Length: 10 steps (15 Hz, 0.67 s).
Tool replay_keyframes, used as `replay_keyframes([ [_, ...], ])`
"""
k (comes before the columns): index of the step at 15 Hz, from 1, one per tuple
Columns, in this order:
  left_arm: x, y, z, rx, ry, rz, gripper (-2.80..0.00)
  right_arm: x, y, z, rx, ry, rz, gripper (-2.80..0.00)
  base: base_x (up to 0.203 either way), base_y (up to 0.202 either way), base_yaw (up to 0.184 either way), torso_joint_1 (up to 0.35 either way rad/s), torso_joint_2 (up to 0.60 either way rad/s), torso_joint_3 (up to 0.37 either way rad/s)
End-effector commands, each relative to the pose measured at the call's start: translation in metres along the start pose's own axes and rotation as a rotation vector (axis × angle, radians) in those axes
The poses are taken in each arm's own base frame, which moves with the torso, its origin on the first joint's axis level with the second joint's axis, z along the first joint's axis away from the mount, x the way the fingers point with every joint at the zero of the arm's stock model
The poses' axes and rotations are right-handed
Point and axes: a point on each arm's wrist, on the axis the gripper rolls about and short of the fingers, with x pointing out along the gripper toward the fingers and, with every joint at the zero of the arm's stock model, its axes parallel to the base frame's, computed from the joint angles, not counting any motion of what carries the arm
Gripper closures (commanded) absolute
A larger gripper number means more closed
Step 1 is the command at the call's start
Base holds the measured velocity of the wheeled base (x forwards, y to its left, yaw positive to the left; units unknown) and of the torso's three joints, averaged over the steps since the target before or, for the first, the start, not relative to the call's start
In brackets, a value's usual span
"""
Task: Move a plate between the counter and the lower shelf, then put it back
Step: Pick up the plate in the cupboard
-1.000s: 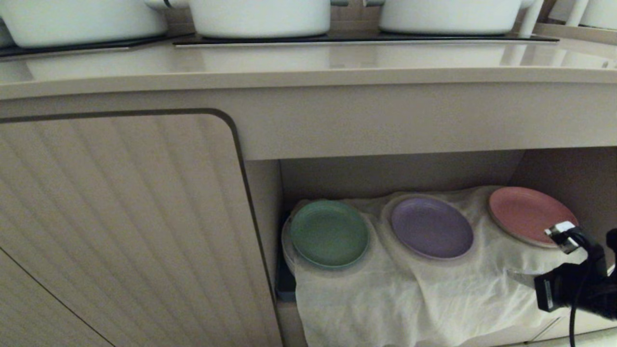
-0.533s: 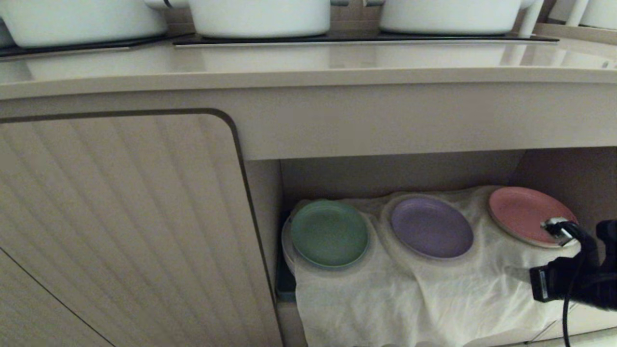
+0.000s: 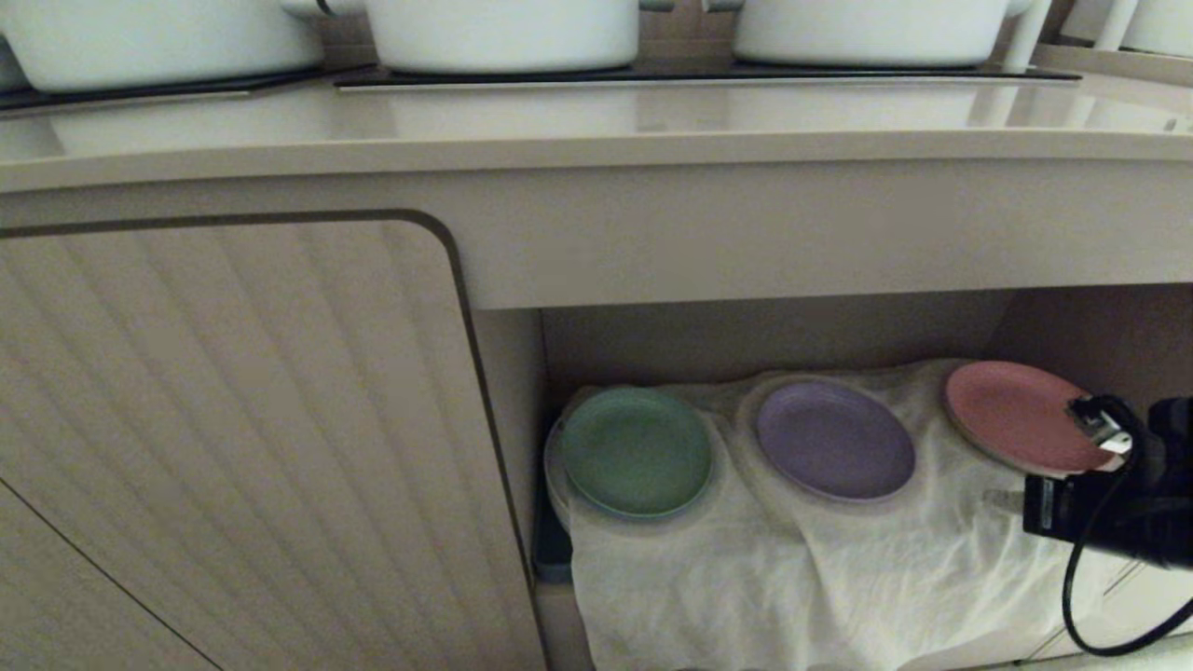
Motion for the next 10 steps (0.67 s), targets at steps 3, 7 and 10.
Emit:
replay_keyframes([
  [3,0.0,0.0,0.0,-0.001,0.006,-0.001,0.0,0.013,-0.005,0.005,0.12,0.009,0.002,0.0,0.0,0.0,0.0,0.0,0.0,0.0],
  [7,0.001,0.0,0.0,0.0,0.01,0.001,0.0,0.026,-0.011,0.004,0.181,0.034,-0.002,0.0,0.0,0.0,0.0,0.0,0.0,0.0],
  [10,0.001,0.0,0.0,0.0,0.01,0.001,0.0,0.031,-0.013,0.006,0.191,0.047,-0.007,0.0,0.0,0.0,0.0,0.0,0.0,0.0],
])
